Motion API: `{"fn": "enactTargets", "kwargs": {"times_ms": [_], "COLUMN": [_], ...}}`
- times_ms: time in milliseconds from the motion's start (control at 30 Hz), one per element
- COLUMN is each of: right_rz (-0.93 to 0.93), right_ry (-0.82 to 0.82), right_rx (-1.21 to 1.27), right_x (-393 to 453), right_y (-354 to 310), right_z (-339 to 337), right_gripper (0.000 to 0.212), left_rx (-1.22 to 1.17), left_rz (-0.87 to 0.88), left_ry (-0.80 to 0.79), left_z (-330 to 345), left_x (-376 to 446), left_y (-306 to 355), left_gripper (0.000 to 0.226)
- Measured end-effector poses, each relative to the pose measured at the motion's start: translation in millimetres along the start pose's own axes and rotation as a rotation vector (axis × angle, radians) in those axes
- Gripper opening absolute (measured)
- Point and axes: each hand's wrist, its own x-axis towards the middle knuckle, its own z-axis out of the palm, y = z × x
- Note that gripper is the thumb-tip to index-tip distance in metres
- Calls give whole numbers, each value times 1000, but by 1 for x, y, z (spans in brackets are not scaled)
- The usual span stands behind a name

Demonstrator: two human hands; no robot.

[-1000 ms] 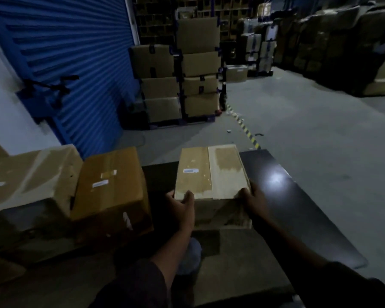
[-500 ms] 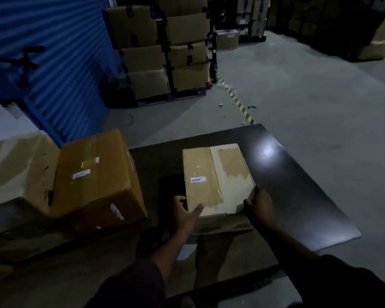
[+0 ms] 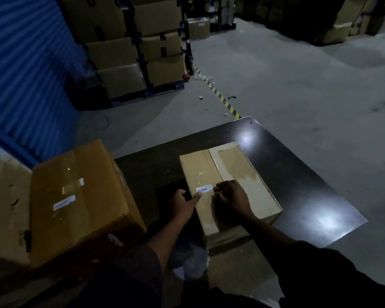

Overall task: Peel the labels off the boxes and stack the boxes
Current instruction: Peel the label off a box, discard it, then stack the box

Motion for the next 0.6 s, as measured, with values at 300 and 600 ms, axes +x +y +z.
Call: {"fn": "enactTargets", "kwargs": {"times_ms": [300,600], "right_rz": [-81,-133], "right_ry": [2,7], "right_rx": [-116,-89], "right_x": [13,15], "right_y": [-6,-1], "right_z": [12,14], "right_gripper": [23,19], "left_rx": [-119,-140], "left_rz": [-118,-183], "left_ry": [-81,-103], "left_z": [1,-4], "left_x": [9,8], "left_y": [-5,-1], "left_gripper": [75,83]}}
